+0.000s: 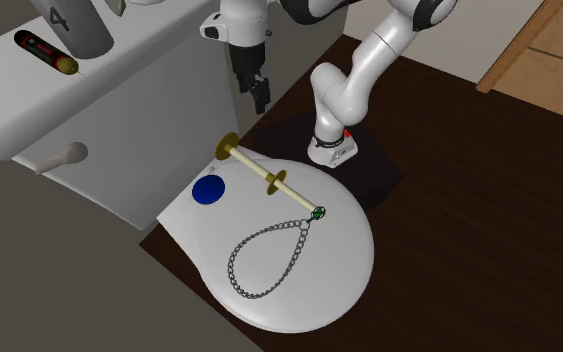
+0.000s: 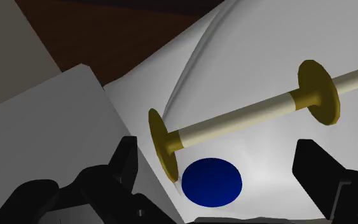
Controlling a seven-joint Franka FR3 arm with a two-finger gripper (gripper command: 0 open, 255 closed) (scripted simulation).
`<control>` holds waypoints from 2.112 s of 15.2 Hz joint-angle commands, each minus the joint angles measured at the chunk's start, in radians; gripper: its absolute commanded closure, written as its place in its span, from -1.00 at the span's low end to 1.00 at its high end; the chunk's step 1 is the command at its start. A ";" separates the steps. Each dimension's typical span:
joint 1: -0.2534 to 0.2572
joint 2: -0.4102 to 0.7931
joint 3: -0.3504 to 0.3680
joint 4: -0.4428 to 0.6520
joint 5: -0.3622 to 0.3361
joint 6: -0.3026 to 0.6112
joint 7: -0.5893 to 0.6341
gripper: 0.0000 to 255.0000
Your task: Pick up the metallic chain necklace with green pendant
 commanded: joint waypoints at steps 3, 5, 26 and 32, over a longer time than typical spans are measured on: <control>0.003 0.029 0.049 0.006 0.032 0.001 0.075 -1.00; 0.005 0.063 0.097 0.018 0.063 0.004 0.149 -1.00; 0.015 0.683 0.505 0.361 0.178 0.126 0.883 -1.00; 0.019 0.695 0.510 0.285 0.177 0.212 0.870 -1.00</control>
